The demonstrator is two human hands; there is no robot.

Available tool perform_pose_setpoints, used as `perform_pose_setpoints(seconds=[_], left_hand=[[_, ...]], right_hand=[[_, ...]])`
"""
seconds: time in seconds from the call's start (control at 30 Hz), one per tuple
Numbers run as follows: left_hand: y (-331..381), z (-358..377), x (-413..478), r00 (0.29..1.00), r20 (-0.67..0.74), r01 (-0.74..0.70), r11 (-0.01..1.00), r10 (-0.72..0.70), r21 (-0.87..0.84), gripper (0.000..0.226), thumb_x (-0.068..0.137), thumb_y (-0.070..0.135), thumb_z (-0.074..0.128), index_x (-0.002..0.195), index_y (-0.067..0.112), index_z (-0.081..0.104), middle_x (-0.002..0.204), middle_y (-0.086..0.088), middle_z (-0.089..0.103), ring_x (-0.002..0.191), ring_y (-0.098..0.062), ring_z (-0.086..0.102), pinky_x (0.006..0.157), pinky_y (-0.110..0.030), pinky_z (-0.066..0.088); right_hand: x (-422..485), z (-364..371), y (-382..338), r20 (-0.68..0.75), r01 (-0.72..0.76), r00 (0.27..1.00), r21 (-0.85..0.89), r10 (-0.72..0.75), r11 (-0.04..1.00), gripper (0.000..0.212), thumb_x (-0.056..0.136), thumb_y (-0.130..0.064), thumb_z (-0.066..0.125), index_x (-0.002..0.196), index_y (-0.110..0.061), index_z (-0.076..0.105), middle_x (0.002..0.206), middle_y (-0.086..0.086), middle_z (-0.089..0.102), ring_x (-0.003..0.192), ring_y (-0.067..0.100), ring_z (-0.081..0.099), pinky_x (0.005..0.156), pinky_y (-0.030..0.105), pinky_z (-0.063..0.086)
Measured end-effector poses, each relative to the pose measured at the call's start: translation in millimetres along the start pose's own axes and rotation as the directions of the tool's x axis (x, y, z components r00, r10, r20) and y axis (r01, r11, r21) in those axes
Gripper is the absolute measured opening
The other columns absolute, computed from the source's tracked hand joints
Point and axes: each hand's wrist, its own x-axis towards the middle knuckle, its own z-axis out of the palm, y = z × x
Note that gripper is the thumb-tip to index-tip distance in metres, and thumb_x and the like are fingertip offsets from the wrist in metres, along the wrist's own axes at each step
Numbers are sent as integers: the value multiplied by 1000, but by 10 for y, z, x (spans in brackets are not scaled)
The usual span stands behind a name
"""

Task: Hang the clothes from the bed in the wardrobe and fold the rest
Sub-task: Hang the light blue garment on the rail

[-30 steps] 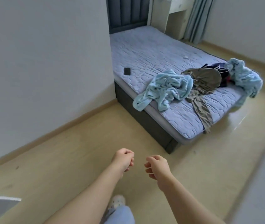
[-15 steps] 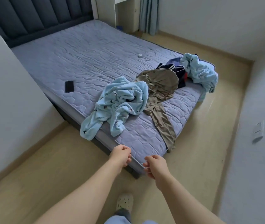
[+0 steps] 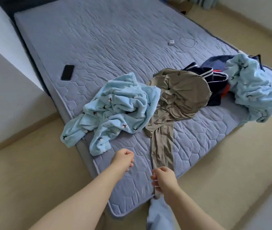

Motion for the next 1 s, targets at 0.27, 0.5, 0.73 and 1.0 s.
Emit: perform_pose_setpoints(seconds=[0.27,0.5,0.73,1.0], left_hand=[[415,497,938,982,-120,147,989,-149,-27,22,91,11,41,74,18,53,66,-1,55,58,-15,51,52,-22,37],[665,641,2079,857,-191,211,664,-479,-717,23,93,16,46,115,15,53,97,-5,55,82,-18,54,72,-30,47],[719,317,2729,840,-145,249,609,-523,-754,46,100,20,40,142,7,32,147,-10,36,132,-28,37,96,-26,43],[703,18,2058,924,-317,-102,660,-215,-744,27,100,25,38,102,18,64,103,-8,66,92,-21,63,76,-33,51]], right_hand=[[1248,-431,-582,50,-97,993,-210,110,973,15,87,-4,43,75,-8,48,66,8,51,52,18,43,48,23,33],[2089,-353,-788,108,-110,984,-267,143,957,16,90,-8,43,77,-9,50,69,7,55,55,19,46,50,24,35],[2446,-178,-773,168,-323,940,165,296,932,16,90,-1,46,76,-9,47,46,2,45,39,14,38,46,18,25],[2162,188,-994,171,-275,950,68,260,959,9,91,-7,46,87,-12,52,54,1,51,41,12,42,44,20,33]])
